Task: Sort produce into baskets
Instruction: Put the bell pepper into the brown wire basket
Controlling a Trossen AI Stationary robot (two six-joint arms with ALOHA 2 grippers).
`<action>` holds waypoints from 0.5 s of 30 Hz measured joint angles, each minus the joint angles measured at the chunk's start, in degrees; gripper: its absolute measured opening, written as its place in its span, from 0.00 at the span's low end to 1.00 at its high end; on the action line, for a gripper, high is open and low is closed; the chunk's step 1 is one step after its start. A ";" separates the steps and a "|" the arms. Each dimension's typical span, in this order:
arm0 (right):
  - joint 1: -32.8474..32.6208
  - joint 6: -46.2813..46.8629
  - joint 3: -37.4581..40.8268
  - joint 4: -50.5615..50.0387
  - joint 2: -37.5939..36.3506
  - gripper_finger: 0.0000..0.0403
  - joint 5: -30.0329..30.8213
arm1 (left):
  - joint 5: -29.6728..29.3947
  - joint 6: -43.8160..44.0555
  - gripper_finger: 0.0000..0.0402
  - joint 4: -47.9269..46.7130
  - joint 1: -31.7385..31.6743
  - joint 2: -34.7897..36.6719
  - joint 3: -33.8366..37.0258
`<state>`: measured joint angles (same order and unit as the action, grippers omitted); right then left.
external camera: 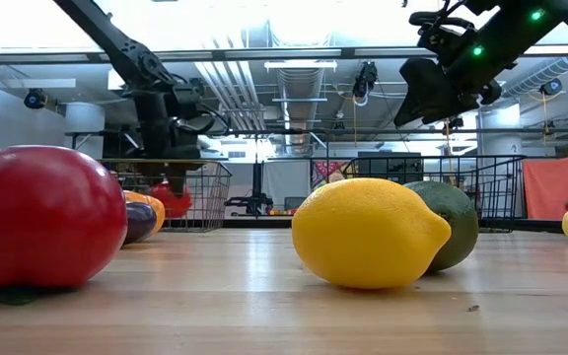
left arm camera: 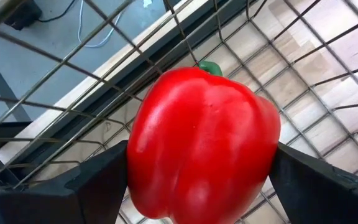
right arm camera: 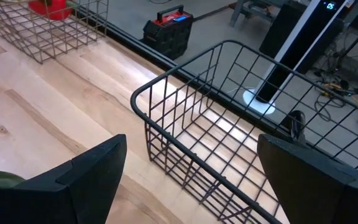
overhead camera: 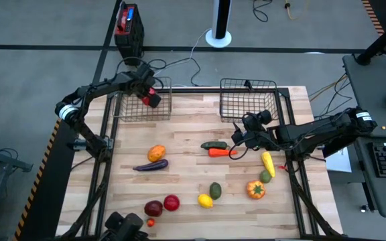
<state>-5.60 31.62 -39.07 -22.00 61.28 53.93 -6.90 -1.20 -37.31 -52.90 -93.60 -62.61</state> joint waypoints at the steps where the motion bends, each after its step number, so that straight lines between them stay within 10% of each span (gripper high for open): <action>1: 0.01 0.00 0.00 0.00 0.00 0.88 0.00 | 0.00 -0.05 0.82 -0.04 -0.11 0.00 0.18; 15: -0.01 -0.04 0.00 0.00 0.00 0.88 -0.13 | 0.02 -2.91 0.82 -1.30 -0.88 0.00 1.16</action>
<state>-5.60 31.57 -39.07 -22.00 61.28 53.80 -6.87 -4.11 -38.61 -53.78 -93.60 -61.45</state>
